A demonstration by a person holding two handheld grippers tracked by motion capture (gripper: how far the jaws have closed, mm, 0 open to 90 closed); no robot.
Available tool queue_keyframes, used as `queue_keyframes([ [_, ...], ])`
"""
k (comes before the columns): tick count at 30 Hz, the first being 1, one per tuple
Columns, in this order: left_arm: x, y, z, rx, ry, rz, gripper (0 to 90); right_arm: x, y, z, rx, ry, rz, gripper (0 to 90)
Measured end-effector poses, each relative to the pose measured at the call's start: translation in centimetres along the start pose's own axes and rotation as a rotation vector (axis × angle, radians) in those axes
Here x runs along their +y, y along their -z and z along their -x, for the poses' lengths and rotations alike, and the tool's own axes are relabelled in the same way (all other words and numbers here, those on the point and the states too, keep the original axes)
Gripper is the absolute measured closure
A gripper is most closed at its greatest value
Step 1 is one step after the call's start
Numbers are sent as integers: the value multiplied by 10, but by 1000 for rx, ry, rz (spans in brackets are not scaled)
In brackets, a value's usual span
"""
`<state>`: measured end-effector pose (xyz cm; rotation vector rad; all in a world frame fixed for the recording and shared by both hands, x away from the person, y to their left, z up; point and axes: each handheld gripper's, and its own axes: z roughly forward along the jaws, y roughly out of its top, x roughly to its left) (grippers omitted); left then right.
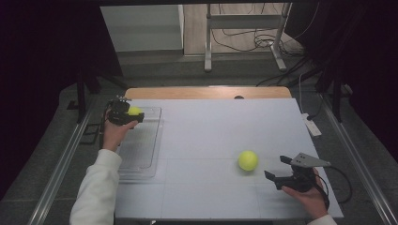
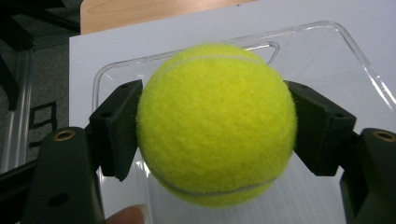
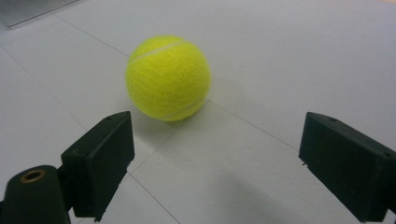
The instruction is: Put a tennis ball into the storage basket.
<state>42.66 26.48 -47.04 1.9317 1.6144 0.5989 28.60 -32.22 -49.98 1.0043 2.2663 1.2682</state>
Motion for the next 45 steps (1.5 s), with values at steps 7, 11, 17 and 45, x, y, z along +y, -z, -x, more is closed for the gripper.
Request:
queue_keyframes([
  [7,-2,-5,0,3,-10,-27,266,0,0,0,-2,1,-1,106],
  [11,-3,-7,1,8,-15,-38,266,0,0,0,1,1,0,106],
  [17,-6,-12,0,11,-9,-50,265,0,-1,0,1,0,-2,107],
  [45,-10,-24,0,33,-37,-96,266,-1,-1,0,-1,1,-5,106],
])
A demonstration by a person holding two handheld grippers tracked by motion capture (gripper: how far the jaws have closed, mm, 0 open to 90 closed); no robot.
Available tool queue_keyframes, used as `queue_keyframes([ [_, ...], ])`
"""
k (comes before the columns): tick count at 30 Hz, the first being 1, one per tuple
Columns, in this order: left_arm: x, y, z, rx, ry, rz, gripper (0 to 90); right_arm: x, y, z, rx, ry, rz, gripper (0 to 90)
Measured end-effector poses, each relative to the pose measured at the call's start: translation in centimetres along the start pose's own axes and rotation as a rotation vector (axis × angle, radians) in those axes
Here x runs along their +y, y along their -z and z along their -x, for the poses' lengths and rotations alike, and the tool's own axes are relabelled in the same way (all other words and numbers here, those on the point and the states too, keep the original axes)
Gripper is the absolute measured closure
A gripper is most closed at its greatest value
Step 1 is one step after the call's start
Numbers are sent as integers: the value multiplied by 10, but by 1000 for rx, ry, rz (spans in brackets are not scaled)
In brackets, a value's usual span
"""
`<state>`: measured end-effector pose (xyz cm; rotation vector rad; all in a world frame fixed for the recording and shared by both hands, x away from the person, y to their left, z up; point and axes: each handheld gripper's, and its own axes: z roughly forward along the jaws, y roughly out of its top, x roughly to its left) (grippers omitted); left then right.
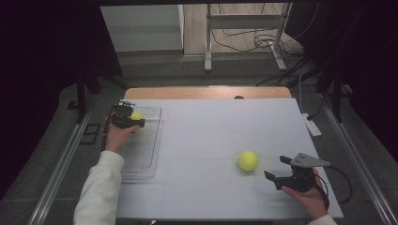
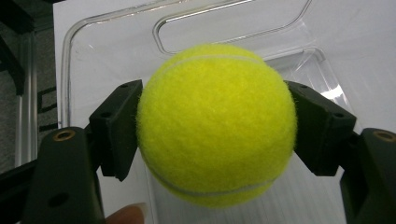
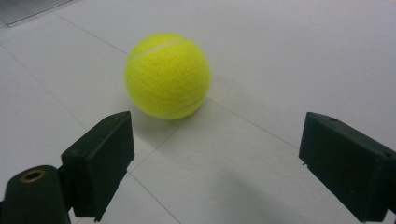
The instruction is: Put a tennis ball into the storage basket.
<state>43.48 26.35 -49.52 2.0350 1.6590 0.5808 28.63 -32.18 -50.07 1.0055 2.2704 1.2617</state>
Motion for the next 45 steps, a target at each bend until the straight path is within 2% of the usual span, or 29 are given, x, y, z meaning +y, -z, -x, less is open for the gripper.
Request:
queue_keyframes([
  [19,0,-12,7,50,-49,-47,261,0,0,0,-2,0,0,106],
  [31,1,-17,10,79,-81,-57,257,0,0,0,-2,0,-1,106],
  [40,1,-18,11,80,-83,-58,252,0,0,0,-1,1,-2,106],
  [45,2,-16,10,73,-68,-35,212,0,0,0,-1,1,-2,106],
])
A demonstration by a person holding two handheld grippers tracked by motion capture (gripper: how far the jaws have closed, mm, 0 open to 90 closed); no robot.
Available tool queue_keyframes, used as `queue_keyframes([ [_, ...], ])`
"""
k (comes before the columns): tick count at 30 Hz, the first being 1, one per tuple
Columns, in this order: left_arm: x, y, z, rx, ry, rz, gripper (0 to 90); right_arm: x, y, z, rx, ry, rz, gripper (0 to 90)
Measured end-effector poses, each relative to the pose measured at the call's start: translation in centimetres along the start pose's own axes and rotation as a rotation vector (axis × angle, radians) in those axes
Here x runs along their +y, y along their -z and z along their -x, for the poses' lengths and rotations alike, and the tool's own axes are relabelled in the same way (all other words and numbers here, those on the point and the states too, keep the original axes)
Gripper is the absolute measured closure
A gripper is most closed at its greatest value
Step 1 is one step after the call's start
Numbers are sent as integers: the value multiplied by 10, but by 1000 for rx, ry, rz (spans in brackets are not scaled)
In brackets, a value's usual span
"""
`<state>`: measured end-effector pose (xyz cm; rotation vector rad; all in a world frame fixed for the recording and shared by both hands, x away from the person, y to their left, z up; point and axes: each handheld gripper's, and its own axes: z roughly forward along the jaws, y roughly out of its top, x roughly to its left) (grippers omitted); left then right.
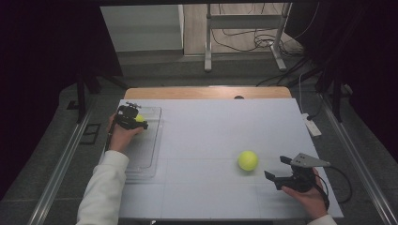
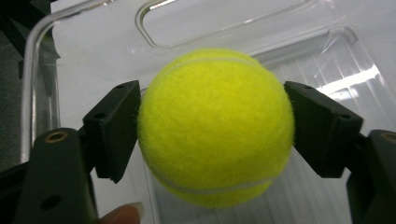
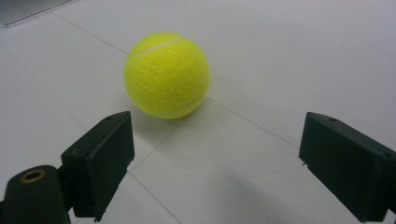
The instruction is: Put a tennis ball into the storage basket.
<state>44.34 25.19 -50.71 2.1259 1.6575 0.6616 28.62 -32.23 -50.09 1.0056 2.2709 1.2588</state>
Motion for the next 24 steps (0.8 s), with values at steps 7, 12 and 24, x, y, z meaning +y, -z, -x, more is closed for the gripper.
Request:
queue_keyframes([
  [7,1,7,-1,-13,14,34,165,0,0,0,0,0,1,106],
  [12,1,12,-1,-23,19,55,151,0,0,0,0,1,1,106],
  [24,0,37,-3,-97,61,152,134,1,1,-1,0,0,4,106],
])
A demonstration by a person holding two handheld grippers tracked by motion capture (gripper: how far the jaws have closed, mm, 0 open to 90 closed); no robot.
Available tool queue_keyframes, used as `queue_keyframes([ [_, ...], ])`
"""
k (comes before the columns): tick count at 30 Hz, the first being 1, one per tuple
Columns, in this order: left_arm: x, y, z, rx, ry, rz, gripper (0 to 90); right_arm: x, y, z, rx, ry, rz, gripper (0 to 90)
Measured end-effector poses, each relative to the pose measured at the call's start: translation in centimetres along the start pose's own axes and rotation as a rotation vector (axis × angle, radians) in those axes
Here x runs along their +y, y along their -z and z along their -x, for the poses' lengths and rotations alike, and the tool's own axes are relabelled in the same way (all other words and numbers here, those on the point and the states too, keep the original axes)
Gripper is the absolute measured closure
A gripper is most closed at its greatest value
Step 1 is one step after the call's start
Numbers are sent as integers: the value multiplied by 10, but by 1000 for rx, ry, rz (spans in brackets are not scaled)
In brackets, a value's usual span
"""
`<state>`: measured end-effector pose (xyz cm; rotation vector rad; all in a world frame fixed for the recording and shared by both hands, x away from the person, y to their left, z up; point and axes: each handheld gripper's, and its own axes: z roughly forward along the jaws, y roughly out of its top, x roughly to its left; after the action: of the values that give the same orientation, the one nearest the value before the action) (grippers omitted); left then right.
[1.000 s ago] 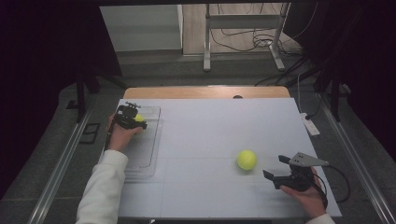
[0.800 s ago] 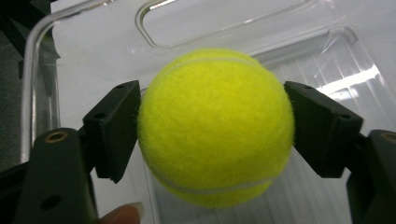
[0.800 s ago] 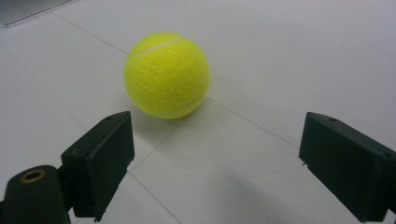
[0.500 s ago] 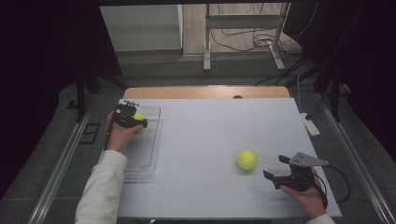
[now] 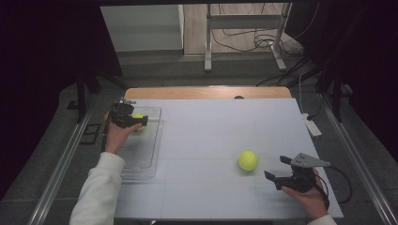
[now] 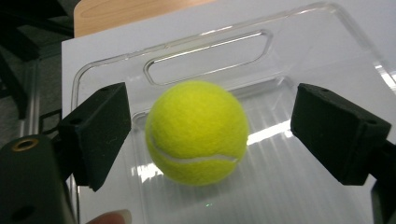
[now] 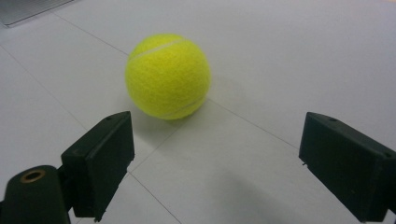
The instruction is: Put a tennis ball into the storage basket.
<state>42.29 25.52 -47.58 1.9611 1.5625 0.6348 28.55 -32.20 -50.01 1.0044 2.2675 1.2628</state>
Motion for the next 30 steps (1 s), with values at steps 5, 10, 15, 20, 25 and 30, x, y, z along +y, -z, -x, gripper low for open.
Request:
queue_keyframes([
  [5,0,9,3,-33,5,35,134,0,0,0,1,-1,0,106],
  [10,-1,15,4,-62,10,57,137,0,0,0,1,-1,0,107],
  [15,-1,23,8,-115,23,92,138,0,0,0,0,-3,-1,107],
  [20,0,33,12,-132,11,124,141,0,0,0,-1,-1,0,107],
  [25,0,40,17,-147,0,133,146,0,0,0,-1,-3,-2,106],
  [30,-2,47,21,-176,-5,158,150,0,0,0,0,-5,-2,106],
])
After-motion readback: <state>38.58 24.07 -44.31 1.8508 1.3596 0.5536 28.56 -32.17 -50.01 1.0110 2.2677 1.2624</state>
